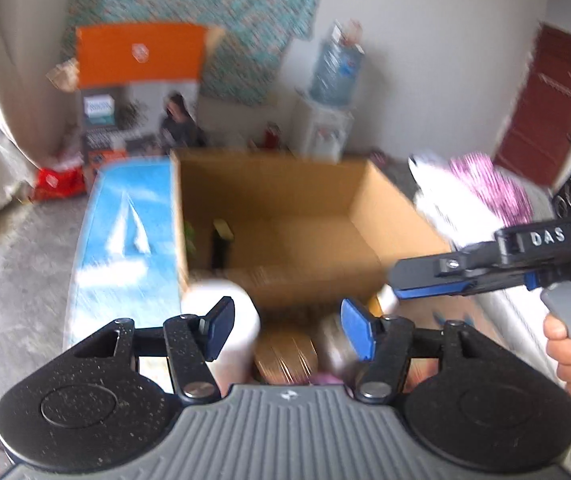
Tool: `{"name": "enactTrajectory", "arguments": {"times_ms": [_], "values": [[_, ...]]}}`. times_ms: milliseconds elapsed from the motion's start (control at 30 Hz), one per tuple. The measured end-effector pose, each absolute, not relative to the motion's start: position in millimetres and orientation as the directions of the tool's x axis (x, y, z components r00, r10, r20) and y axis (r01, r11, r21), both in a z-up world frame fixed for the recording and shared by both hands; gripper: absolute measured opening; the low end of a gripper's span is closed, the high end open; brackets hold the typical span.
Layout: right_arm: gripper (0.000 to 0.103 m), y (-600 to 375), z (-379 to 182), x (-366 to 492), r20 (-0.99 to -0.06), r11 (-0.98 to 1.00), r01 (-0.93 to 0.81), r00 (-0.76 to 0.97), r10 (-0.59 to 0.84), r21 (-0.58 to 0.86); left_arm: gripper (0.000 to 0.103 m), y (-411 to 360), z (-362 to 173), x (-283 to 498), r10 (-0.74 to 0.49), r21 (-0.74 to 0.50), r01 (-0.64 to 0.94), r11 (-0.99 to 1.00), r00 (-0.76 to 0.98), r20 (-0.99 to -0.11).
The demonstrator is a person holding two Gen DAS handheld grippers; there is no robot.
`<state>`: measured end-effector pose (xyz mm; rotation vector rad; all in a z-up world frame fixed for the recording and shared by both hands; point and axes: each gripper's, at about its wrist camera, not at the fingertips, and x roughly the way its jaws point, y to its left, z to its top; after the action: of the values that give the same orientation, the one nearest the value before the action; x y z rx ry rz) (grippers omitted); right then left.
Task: Organize rigid objects
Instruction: 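Return to the pink cup and grasp the black oval object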
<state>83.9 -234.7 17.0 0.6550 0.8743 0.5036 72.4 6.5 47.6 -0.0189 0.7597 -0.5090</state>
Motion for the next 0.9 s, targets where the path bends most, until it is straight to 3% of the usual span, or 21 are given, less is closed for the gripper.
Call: {"name": "enactTrajectory", "arguments": {"times_ms": [267,567,900], "values": [[0.045,-220,-65,58,-0.572,0.618,0.049,0.444,0.69,0.785,0.047,-20,-21,47,-0.456,-0.187,0.5,0.845,0.494,-0.74],[0.045,-198,-81,69,-0.679,0.7,0.096,0.366,0.637,0.708,0.029,-28,-50,55,-0.446,-0.197,0.493,0.848,0.461,-0.767],[0.043,-182,-86,88,-0.731,0.747,0.103,0.331,0.597,0.657,0.031,-31,-58,68,-0.448,-0.221,0.479,0.85,0.435,-0.781]]}}
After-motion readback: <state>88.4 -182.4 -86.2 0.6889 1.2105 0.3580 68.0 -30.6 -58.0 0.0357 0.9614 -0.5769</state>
